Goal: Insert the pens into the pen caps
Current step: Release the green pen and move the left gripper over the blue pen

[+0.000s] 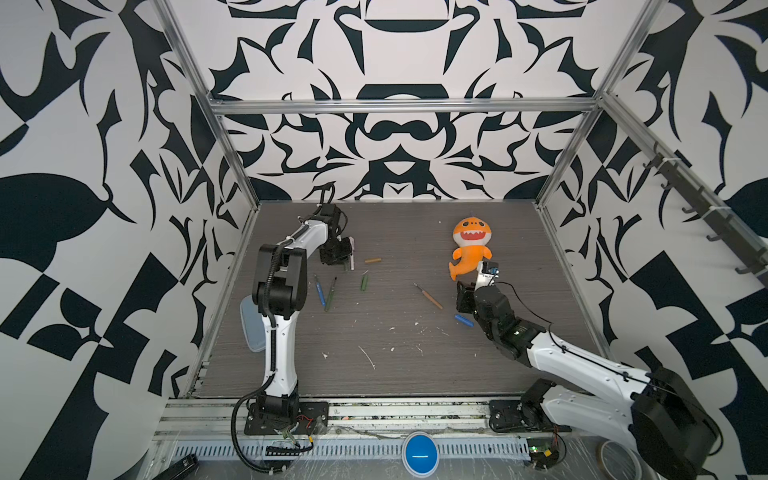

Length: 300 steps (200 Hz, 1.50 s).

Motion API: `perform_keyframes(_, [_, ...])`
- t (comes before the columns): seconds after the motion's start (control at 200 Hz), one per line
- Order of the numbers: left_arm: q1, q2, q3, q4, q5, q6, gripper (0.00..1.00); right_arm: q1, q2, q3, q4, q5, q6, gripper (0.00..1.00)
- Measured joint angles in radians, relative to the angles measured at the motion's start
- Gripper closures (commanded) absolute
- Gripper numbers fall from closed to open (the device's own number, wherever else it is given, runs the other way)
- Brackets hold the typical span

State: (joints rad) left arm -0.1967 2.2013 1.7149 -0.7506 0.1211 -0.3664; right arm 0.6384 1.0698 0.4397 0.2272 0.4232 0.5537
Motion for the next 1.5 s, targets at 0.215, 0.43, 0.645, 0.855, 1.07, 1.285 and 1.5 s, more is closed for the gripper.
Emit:
perform_keyframes(0.215, [0.000, -0.010, 0.006, -0.019, -0.002, 0.015, 0.70, 0.000, 0.003, 0.000, 0.002, -0.001, -0.002, 0.57])
perform_keyframes(0.43, [0.000, -0.269, -0.171, 0.081, 0.018, 0.002, 0.60, 0.000, 0.028, 0.000, 0.001, -0.003, -0.006, 0.59])
perform_keyframes(0.645, [0.000, -0.717, -0.464, 0.352, 0.106, -0.074, 0.57, 0.000, 0.032, 0.000, -0.007, 0.000, -0.013, 0.60])
perform_keyframes(0.855, [-0.002, -0.882, -0.613, 0.482, 0.108, -0.140, 0.55, 0.000, 0.085, 0.047, -0.045, -0.037, -0.064, 0.62])
perform_keyframes(1.07, [-0.002, -0.978, -0.713, 0.485, 0.042, -0.211, 0.53, 0.000, 0.108, 0.210, -0.254, -0.080, -0.107, 0.67])
perform_keyframes(1.285, [0.000, -0.985, -0.714, 0.499, 0.040, -0.248, 0.53, 0.000, 0.164, 0.460, -0.544, -0.111, -0.128, 0.67])
perform_keyframes(1.5, [0.005, -0.952, -0.702, 0.412, -0.034, -0.266, 0.55, 0.000, 0.139, 0.476, -0.747, -0.153, -0.128, 0.66])
